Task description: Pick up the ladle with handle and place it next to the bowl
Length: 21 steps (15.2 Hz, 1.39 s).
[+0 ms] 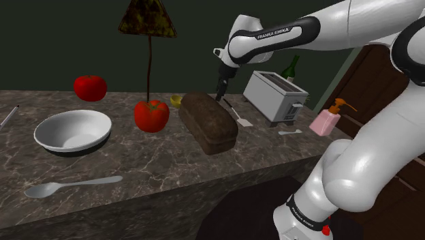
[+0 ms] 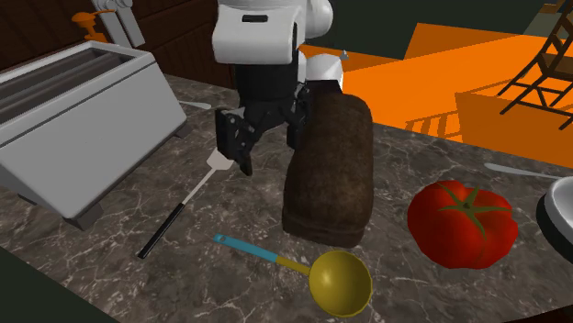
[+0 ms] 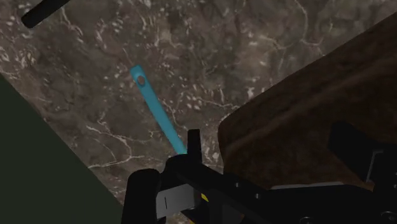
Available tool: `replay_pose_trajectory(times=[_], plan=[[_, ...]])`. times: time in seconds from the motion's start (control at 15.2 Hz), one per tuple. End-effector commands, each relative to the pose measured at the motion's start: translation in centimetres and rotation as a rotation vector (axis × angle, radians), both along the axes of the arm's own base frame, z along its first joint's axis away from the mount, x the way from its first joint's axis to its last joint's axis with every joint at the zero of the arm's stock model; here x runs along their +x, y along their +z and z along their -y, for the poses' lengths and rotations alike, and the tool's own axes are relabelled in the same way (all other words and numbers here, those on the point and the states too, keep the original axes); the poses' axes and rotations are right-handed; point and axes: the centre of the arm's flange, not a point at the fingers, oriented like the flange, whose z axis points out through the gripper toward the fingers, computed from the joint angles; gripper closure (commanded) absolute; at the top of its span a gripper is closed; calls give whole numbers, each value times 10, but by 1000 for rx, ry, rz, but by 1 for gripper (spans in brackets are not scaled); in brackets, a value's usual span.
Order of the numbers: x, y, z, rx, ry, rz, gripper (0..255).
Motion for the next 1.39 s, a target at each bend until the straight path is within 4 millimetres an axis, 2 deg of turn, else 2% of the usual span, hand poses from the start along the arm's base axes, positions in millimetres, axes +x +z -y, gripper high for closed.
replay_pose_trajectory(times=[0.0,0.59,1.06,1.32], plan=[[24,-28,-9,-12,89,-13,0],[120,-76,-33,-62,422,50,0],[127,-112,-33,-62,422,50,0],[128,-115,-33,-62,422,50,0]])
